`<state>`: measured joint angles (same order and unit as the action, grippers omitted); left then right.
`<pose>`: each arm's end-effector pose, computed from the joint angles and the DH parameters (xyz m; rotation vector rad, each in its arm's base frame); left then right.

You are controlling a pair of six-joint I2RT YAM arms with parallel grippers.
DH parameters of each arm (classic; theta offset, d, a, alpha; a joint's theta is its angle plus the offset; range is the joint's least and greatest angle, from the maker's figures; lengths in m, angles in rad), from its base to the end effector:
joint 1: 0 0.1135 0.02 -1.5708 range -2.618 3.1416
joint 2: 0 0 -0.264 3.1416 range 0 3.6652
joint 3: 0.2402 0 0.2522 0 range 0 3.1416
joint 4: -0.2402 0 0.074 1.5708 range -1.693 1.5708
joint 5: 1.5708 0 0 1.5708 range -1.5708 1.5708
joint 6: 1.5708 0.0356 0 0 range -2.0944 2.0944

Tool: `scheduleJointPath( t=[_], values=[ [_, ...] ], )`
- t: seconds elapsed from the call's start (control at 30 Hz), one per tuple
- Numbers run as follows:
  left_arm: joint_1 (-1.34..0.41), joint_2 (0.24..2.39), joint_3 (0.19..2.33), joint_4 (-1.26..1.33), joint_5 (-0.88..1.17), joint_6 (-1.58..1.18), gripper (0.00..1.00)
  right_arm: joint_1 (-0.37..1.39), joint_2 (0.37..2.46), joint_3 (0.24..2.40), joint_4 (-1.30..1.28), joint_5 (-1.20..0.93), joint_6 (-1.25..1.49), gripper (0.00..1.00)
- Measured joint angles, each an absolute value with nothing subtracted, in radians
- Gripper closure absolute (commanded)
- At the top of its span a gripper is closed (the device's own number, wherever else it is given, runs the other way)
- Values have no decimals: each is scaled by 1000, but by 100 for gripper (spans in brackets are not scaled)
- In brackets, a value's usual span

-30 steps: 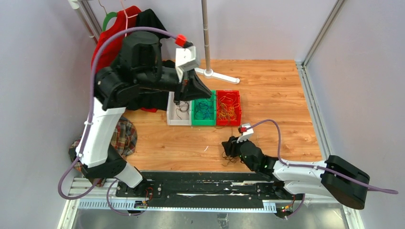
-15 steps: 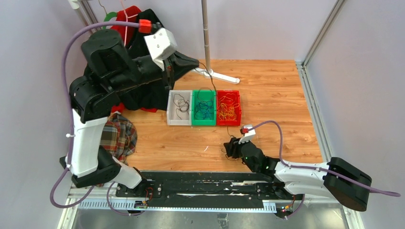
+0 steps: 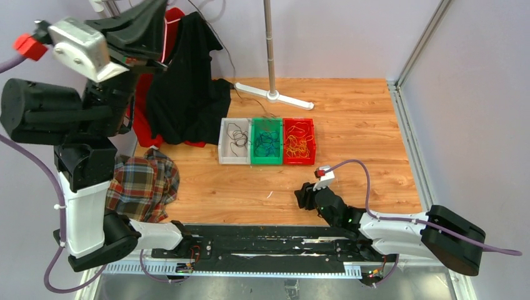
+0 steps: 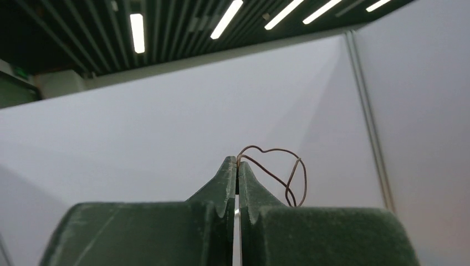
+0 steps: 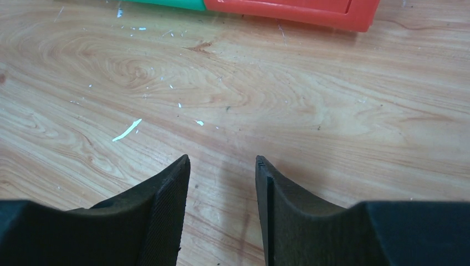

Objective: Untangle the cables

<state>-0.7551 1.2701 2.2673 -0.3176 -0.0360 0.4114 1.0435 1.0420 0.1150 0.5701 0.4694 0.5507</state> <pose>0.0807 -0.0742 0.6728 0.4647 0.7655 -0.3045 0.1050 0.1482 0.1446 -0.1585 1.9315 0.6302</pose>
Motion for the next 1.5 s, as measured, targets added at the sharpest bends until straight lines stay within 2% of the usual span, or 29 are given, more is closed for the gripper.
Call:
scheduleJointPath(
  t=[0.17, 0.27, 0.5, 0.63, 0.83, 1.0, 1.3, 1.5],
  values=[
    [-755, 1274, 2295, -206, -83, 456, 100, 1044, 1043, 113, 559, 462, 554, 54],
    [-755, 1279, 2325, -224, -63, 456, 100, 1044, 1021, 114, 540, 455, 552, 49],
    [-755, 1243, 2243, -294, 18, 447, 100, 1044, 919, 202, 459, 421, 492, 33],
    [-755, 1223, 2189, -340, 55, 444, 100, 1045, 908, 329, 436, 358, 430, 31],
    [-755, 1055, 1845, -380, 96, 444, 99, 1068, 918, 451, 442, 242, 369, 31],
    [-755, 952, 1587, -412, 133, 435, 100, 1081, 935, 467, 443, 181, 352, 34],
    [-755, 941, 1414, -495, 226, 389, 100, 1082, 1031, 414, 467, 194, 357, 45],
    [-755, 918, 1341, -583, 225, 424, 100, 1082, 1153, 364, 479, 202, 373, 47]
  ],
)
